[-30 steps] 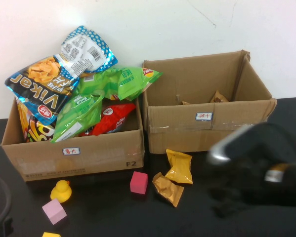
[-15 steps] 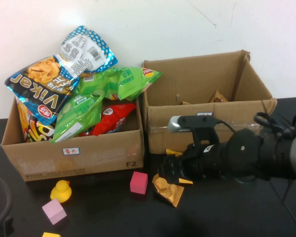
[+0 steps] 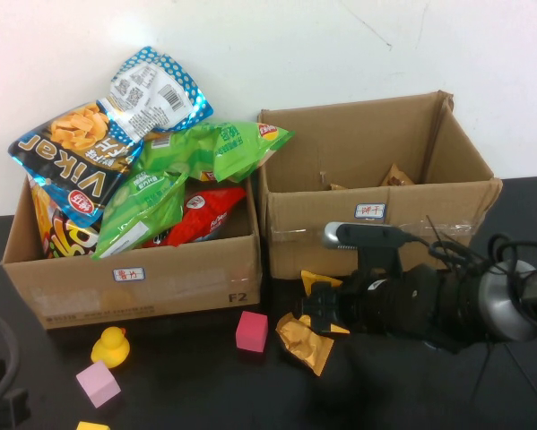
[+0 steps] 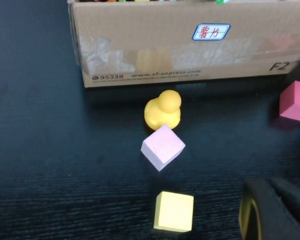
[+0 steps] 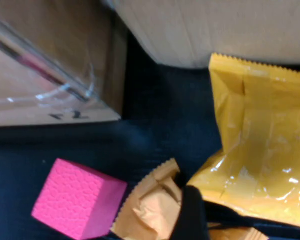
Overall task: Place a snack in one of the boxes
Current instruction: Pick up the biscuit
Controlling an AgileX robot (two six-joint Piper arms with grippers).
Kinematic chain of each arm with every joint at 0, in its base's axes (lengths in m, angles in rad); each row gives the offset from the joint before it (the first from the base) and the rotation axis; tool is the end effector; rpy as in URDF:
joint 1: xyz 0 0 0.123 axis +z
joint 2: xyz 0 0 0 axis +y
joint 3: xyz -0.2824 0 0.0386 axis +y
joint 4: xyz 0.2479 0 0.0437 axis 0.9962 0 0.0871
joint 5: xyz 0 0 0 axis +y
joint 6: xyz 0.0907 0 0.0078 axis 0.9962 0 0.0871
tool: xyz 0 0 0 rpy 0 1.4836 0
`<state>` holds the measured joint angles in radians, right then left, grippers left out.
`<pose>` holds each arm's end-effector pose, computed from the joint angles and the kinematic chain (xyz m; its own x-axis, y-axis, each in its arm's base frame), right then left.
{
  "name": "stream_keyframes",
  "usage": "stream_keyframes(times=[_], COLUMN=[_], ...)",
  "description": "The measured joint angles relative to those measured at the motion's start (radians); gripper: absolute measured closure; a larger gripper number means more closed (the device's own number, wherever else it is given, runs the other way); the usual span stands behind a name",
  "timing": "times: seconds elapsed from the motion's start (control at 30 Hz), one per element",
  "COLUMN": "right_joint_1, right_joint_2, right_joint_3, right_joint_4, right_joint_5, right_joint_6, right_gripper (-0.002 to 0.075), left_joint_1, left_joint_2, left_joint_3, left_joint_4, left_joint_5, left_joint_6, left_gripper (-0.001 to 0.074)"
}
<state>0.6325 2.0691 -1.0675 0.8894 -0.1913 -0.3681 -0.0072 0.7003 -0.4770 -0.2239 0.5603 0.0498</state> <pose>0.3325 0.2271 0.1031 -0.7465 0.0539 -0.6632 -0.1551 0.9552 0.2522 0.1302 -0.0117 0.2649 -0.6403 -0.1347 -0.7562 0.0088 0.9832 -0.1826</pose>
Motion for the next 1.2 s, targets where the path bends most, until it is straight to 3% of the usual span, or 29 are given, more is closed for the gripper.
stream_keyframes(times=[0.27, 0.63, 0.97, 1.07, 1.2], right_joint_1=[0.0, 0.001, 0.061, 0.091, 0.093], right_joint_2=[0.027, 0.016, -0.007, 0.012, 0.041], right_joint_3=[-0.002, -0.004, -0.008, -0.009, -0.014], right_joint_4=[0.002, -0.006, -0.017, -0.017, -0.017], right_joint_5=[-0.004, 0.146, 0.223, 0.162, 0.103], right_joint_6=[0.001, -0.034, -0.355, -0.513, -0.561], right_gripper=[0.0206, 0.0206, 0.0206, 0.0206, 0.0206], left_joint_1=[0.0, 0.0, 0.0, 0.0, 0.0], left_joint_2=[0.0, 0.0, 0.0, 0.0, 0.0], left_joint_3=[0.0, 0.0, -0.001, -0.002, 0.018], left_joint_4=[-0.019, -0.019, -0.019, -0.02, -0.04], left_joint_5=[-0.006, -0.006, -0.006, 0.0, -0.014], left_joint_6=[0.007, 0.017, 0.024, 0.024, 0.024], left_gripper=[0.0736, 0.0736, 0.0736, 0.0736, 0.0736])
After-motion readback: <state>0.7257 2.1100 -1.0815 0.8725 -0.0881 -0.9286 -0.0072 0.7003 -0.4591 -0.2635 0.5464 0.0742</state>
